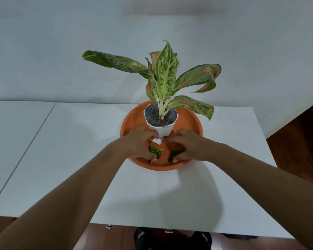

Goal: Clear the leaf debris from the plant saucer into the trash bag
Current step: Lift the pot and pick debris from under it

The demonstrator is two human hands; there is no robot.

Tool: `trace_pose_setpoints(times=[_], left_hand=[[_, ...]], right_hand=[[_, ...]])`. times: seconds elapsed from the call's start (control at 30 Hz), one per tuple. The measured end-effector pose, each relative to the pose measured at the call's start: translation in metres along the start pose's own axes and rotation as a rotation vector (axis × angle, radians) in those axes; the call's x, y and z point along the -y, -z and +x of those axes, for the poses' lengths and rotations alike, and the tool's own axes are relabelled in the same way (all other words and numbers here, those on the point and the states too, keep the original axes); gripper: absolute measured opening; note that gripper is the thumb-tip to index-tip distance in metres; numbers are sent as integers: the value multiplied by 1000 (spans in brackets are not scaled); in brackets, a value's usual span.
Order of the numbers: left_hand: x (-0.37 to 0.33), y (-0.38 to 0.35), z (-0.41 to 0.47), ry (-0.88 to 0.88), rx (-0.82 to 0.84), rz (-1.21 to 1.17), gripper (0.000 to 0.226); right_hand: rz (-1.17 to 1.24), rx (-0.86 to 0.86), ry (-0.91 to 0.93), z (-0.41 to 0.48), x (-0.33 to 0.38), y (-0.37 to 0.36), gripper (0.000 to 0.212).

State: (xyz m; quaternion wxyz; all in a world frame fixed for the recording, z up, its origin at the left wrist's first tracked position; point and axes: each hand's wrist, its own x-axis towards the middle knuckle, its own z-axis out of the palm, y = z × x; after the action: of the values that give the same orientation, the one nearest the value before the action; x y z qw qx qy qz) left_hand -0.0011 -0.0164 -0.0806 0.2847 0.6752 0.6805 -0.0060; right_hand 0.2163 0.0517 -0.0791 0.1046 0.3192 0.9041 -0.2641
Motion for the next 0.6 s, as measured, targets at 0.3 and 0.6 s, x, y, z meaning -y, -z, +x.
trace_pose_setpoints(times=[0.3,0.6], left_hand=[[-10,-21,-1,-49,-154,-86,34],[-13,-26,-9,-57,-209,-88,27]], right_hand=[[65,-64,65,-1,21,-8,31],[103,-94,81,0,25,-14,33]])
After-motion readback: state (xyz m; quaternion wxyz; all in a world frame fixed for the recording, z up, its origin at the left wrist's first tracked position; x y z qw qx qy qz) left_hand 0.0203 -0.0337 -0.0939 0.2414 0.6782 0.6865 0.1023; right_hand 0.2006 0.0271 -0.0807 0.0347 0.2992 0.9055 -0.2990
